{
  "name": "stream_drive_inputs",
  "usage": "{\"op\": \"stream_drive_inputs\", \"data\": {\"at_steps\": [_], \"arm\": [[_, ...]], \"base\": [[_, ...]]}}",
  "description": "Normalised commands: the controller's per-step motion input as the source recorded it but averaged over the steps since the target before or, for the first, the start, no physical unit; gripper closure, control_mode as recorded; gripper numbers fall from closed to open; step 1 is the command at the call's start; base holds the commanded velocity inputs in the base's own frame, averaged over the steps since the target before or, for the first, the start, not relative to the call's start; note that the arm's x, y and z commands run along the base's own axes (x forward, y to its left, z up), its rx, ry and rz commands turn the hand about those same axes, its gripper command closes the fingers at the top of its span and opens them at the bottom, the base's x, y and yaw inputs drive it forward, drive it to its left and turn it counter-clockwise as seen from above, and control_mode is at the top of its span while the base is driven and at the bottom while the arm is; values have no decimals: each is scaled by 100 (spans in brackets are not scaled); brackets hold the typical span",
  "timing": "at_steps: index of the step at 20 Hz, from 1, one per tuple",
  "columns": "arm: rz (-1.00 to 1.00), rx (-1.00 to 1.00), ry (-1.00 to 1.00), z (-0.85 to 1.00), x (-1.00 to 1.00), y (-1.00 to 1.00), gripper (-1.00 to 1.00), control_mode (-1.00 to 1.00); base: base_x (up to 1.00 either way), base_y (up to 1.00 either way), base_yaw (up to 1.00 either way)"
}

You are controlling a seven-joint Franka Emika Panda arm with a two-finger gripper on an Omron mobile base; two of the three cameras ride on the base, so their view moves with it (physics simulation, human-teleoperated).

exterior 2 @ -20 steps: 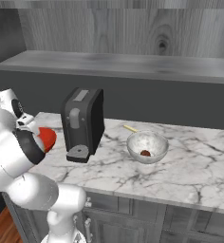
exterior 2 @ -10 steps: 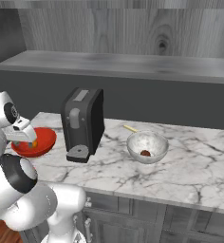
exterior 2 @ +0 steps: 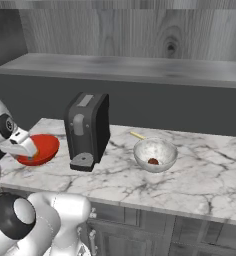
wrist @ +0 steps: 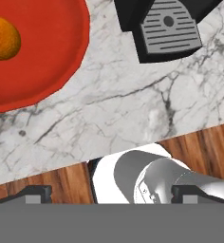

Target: Pick both bowls and place them on the counter. Then place the tangerine in one bowl and place the pear in the other bowl.

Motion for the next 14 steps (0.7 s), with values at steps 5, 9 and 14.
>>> {"op": "stream_drive_inputs", "data": {"at_steps": [5,9,14], "arm": [[-1,0,-3,2,-34,-16,-100,-100],[0,0,-3,2,-38,-18,-100,-100],[0,0,-2,6,-34,-18,-100,-100]], "base": [[0,0,0],[0,0,0],[0,0,0]]}}
